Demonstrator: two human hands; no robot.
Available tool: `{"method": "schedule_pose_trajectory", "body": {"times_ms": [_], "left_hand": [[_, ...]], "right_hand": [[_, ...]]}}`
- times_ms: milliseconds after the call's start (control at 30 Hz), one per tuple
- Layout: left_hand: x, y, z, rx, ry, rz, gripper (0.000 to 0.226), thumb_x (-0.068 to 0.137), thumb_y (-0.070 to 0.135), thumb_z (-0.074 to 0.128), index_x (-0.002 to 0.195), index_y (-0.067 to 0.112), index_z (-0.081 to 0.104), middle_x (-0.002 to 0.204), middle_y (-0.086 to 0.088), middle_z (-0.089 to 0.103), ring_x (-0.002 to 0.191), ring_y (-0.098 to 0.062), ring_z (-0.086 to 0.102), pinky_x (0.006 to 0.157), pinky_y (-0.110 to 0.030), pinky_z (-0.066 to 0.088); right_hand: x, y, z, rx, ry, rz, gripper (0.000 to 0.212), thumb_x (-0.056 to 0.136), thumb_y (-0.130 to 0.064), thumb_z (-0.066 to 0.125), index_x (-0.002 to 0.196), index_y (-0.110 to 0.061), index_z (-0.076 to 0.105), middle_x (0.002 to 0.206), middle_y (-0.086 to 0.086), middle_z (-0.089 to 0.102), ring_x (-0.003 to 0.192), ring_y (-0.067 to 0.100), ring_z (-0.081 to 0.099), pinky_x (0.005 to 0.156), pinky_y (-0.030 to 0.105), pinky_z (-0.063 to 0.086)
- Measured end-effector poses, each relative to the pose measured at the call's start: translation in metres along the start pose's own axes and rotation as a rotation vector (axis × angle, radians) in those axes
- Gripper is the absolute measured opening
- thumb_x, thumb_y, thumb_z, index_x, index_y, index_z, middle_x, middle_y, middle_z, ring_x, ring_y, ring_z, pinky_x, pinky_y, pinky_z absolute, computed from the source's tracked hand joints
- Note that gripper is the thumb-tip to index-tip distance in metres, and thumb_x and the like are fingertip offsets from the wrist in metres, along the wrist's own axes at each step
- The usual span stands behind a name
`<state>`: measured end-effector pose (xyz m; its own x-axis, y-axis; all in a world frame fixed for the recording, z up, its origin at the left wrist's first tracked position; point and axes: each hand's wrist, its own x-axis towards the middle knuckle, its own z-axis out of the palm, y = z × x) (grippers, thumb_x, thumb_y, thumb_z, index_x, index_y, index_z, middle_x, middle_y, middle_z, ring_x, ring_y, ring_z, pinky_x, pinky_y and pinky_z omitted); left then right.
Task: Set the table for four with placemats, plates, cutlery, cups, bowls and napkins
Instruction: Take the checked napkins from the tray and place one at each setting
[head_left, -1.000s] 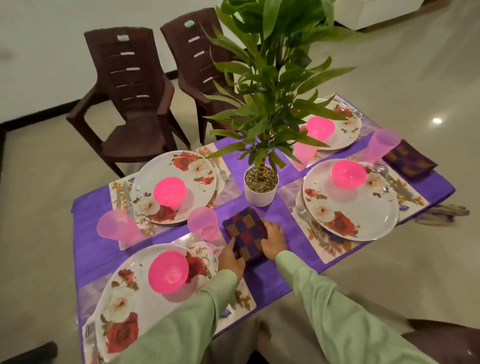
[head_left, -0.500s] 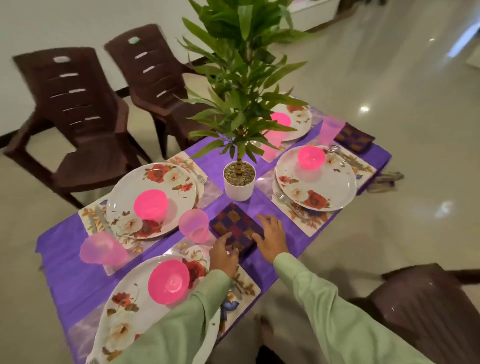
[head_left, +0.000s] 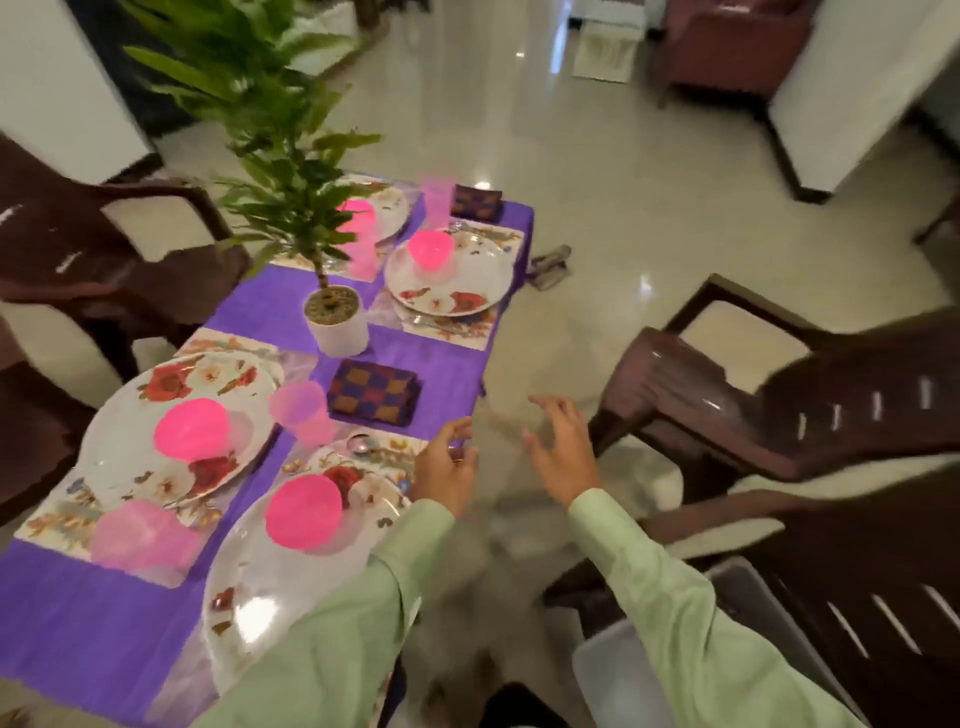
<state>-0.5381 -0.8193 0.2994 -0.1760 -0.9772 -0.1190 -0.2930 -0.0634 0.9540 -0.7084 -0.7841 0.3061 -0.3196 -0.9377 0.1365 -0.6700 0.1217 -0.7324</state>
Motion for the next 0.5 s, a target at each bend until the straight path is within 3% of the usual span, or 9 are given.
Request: {"method": "schedule_pose_trajectory", "body": {"times_ms": [67,167,233,367,500], "left_hand": [[-0.014,0.005,0.026,0.011,-0.092,0.041,0.040,0.080,0.011,0.058,0.121,0.012,0.061,0.101,0.000,0.066,0.068,0.004,0.059,0.074,-0.018,0.050],[-0.042,0.012,0.071,0.026,-0.223,0.084,0.038,0.087,-0.002,0.059,0.122,0.013,0.061,0.100,0.000,0.065,0.069,0.007,0.059,0.070,-0.009,0.047],[-0.069,0.018,0.104,0.052,-0.327,0.088,0.039,0.089,-0.006,0.059,0.120,0.018,0.059,0.100,0.002,0.064,0.074,0.000,0.060,0.071,-0.009,0.047],[-0.115,0.021,0.171,0.150,-0.535,0.137,0.037,0.089,-0.004,0.060,0.122,0.013,0.060,0.102,0.000,0.064,0.084,-0.014,0.062,0.083,-0.023,0.049],[-0.156,0.013,0.241,0.245,-0.664,0.147,0.039,0.088,-0.007,0.060,0.117,0.019,0.060,0.099,0.001,0.063,0.078,-0.021,0.061,0.078,-0.024,0.050]], "right_hand": [[-0.034,0.018,-0.029,0.014,0.066,0.080,0.048,0.084,-0.009,0.065,0.131,-0.019,0.057,0.124,0.004,0.052,0.121,0.021,0.047,0.108,0.031,0.035],[-0.087,0.046,-0.069,0.039,0.149,0.201,0.046,0.089,-0.011,0.064,0.133,-0.020,0.056,0.127,0.001,0.052,0.121,0.011,0.046,0.104,0.014,0.028],[-0.125,0.068,-0.095,0.054,0.220,0.270,0.043,0.090,-0.009,0.063,0.132,-0.018,0.057,0.126,0.001,0.052,0.121,0.014,0.047,0.106,0.020,0.031],[-0.208,0.125,-0.140,0.068,0.350,0.454,0.038,0.089,-0.011,0.062,0.124,-0.023,0.060,0.125,-0.001,0.054,0.119,0.021,0.052,0.105,0.041,0.042],[-0.293,0.190,-0.173,0.053,0.400,0.674,0.034,0.089,-0.013,0.063,0.122,-0.024,0.062,0.119,-0.004,0.056,0.111,0.020,0.056,0.100,0.045,0.046]]}}
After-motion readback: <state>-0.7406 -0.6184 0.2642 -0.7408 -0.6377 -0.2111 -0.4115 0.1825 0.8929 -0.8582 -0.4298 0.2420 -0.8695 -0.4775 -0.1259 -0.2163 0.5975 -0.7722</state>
